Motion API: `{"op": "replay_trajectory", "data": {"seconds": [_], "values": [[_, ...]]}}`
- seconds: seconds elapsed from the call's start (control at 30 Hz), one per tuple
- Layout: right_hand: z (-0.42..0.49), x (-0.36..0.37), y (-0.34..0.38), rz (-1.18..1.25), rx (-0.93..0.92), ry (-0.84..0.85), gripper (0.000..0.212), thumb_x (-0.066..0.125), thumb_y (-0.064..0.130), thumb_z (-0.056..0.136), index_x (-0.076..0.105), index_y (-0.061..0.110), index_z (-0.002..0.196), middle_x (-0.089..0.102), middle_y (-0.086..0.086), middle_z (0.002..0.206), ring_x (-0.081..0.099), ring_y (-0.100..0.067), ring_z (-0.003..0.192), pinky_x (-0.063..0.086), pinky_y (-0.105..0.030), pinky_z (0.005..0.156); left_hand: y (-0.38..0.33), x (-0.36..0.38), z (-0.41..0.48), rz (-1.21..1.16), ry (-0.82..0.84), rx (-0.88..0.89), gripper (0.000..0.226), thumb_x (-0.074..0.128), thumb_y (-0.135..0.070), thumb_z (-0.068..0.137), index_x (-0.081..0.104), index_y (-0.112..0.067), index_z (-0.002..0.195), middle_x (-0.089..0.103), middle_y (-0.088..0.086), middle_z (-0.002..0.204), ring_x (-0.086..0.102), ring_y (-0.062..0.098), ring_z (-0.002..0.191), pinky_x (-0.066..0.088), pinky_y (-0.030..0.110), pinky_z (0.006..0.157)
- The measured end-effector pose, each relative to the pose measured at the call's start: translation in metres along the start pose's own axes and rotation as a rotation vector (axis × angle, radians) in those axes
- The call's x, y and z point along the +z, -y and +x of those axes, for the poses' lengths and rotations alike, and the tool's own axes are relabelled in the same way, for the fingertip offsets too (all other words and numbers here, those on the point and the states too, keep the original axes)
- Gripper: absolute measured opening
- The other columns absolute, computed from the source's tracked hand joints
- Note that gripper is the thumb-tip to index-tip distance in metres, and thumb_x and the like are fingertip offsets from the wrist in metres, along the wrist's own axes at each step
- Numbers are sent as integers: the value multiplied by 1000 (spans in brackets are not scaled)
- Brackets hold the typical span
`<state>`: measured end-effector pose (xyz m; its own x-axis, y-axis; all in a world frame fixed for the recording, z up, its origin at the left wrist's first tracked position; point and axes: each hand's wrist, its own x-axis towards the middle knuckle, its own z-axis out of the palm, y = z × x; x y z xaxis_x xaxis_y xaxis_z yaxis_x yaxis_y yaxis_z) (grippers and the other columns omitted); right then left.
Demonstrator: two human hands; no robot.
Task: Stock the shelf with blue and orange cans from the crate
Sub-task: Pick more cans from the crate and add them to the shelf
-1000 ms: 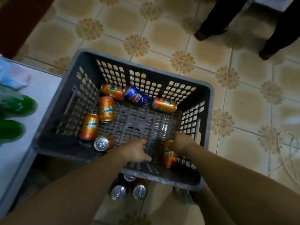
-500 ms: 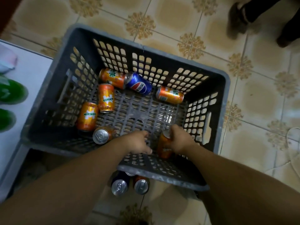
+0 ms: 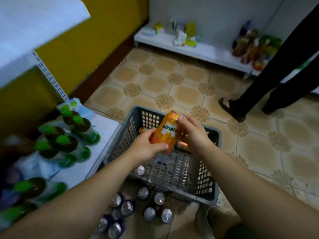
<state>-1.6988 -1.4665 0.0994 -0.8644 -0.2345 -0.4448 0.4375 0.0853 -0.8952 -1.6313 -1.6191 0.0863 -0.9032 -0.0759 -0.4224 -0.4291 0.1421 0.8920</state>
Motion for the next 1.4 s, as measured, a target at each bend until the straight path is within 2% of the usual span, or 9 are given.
{"op": "replay_trajectory", "data": {"seconds": [0.13, 0.27, 0.37, 0.47, 0.53, 0.73, 0.93, 1.13, 1.4], "values": [[-56, 44, 58, 87, -47, 241, 56, 67, 23, 71, 49, 18, 123, 60, -9, 98, 55, -27, 84, 48, -36, 66, -45, -41, -75, -340, -41, 23, 21, 66, -18, 73, 63, -14, 93, 67, 3, 80, 63, 16, 74, 48, 31, 70], [-111, 95, 113, 42, -170, 383, 38, 64, 12, 78, 49, 15, 113, 58, -9, 94, 58, -22, 78, 46, -33, 66, -72, -82, -156, -631, -12, 11, 24, 43, -19, 90, 59, -4, 98, 68, 16, 81, 64, 26, 71, 50, 37, 68], [-157, 143, 142, -88, -307, 419, 53, 71, 21, 71, 54, 16, 121, 63, -9, 103, 63, -20, 82, 51, -31, 63, -80, -110, -213, -557, -55, 167, 41, 62, -26, 72, 58, -12, 110, 70, 11, 91, 66, 24, 79, 54, 36, 67], [-206, 199, 156, -160, -459, 395, 73, 77, 39, 54, 59, 14, 121, 67, -10, 110, 68, -21, 89, 55, -34, 67, -83, -136, -265, -355, -323, 318, 68, 77, -38, 51, 53, -27, 113, 70, 2, 100, 68, 19, 85, 56, 39, 77], [-236, 231, 159, -155, -537, 391, 63, 77, 45, 54, 62, 18, 109, 70, -10, 105, 70, -23, 89, 58, -39, 73, -85, -153, -300, -223, -494, 368, 66, 80, -36, 48, 54, -31, 108, 69, -1, 103, 68, 17, 91, 56, 40, 85], [-311, 303, 159, -255, -575, 707, 58, 71, 24, 67, 53, 18, 122, 64, -9, 103, 67, -23, 76, 54, -34, 58, -63, -209, -402, -183, -617, 386, 68, 80, -32, 53, 52, -25, 114, 68, 3, 109, 67, 21, 100, 53, 45, 91], [-364, 370, 145, -314, -678, 816, 61, 74, 16, 80, 44, 22, 132, 59, 3, 105, 64, -15, 90, 57, -34, 78, -22, -254, -491, 135, -832, 160, 90, 77, -55, 58, 43, -27, 136, 56, -7, 128, 54, 12, 120, 42, 37, 106], [-395, 425, 120, -345, -668, 998, 61, 74, 8, 80, 42, 24, 129, 58, 7, 103, 61, -8, 91, 51, -33, 82, 29, -285, -573, 808, -980, -424, 79, 45, -66, 87, 23, -25, 150, 25, 0, 156, 27, 21, 140, 27, 38, 113], [-400, 473, 95, -434, -736, 1030, 72, 75, 11, 78, 39, 24, 139, 54, -1, 125, 56, -22, 111, 49, -40, 94, 63, -291, -597, 807, -930, -687, 80, 17, -78, 84, 2, -38, 151, -9, -10, 160, -10, 17, 147, -6, 59, 114]]}}
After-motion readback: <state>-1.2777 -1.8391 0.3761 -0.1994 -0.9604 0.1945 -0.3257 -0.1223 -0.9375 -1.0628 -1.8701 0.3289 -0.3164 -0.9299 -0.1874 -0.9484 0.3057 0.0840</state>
